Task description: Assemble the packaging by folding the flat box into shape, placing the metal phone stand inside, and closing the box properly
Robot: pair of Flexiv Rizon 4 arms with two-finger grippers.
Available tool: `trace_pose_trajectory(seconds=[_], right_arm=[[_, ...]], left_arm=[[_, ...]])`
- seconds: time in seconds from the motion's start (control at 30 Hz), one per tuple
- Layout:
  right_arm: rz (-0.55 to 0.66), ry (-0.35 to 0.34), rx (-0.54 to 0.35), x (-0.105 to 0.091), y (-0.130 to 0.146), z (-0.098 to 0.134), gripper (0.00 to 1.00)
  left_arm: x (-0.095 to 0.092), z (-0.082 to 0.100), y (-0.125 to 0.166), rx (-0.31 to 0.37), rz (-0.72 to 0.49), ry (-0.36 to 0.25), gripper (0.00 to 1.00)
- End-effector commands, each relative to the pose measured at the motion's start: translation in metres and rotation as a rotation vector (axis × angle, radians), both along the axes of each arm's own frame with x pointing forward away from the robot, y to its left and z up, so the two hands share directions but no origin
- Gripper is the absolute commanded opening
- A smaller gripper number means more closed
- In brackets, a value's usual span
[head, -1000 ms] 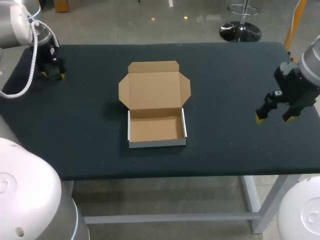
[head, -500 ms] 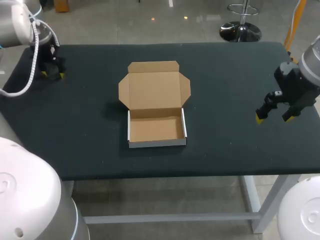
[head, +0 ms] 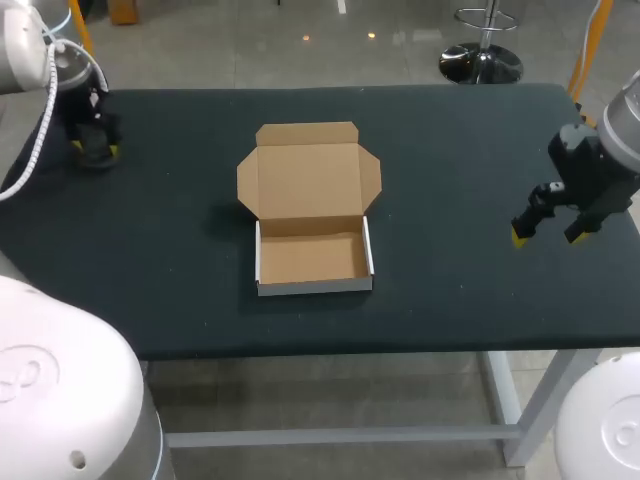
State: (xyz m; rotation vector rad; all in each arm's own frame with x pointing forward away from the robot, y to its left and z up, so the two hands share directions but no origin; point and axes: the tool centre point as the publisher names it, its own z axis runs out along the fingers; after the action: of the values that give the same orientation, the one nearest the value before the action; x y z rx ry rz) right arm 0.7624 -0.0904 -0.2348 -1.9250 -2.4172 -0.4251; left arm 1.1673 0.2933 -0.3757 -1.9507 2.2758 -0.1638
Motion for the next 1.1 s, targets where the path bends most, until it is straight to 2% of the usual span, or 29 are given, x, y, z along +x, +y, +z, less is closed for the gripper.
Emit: trace_pose_trajectory(seconds=[0.03, 0.1, 0.2, 0.37, 0.47, 0.8, 1.1], right_arm=[[0.001, 0.005, -0.001, -0.001, 0.000, 0.003, 1.00], [0.093, -0.053, 0.046, -0.003, 0.004, 0.005, 1.00], [0.234, -0.080, 0.025, -0.003, 0.015, 0.005, 1.00], [0.458, -0.162, 0.113, -0.003, 0.029, 0.001, 1.00], [0.580, -0.201, 0.119, -0.002, 0.037, -0.005, 1.00], [0.816, -0.293, 0.146, 0.013, 0.055, -0.032, 1.00], [0.910, -0.330, 0.123, 0.032, 0.073, -0.055, 1.00]], left_arm=[[-0.049, 0.023, -0.008, -0.005, -0.013, -0.094, 0.00], [-0.059, 0.028, -0.013, -0.014, -0.026, -0.094, 0.00], [-0.073, 0.036, -0.022, -0.025, -0.041, -0.089, 0.00], [-0.100, 0.046, -0.038, -0.038, -0.072, -0.068, 0.00], [-0.115, 0.050, -0.048, -0.036, -0.093, -0.060, 0.00], [-0.159, 0.063, -0.081, -0.038, -0.165, -0.047, 0.00], [-0.179, 0.069, -0.095, -0.045, -0.193, -0.044, 0.00]])
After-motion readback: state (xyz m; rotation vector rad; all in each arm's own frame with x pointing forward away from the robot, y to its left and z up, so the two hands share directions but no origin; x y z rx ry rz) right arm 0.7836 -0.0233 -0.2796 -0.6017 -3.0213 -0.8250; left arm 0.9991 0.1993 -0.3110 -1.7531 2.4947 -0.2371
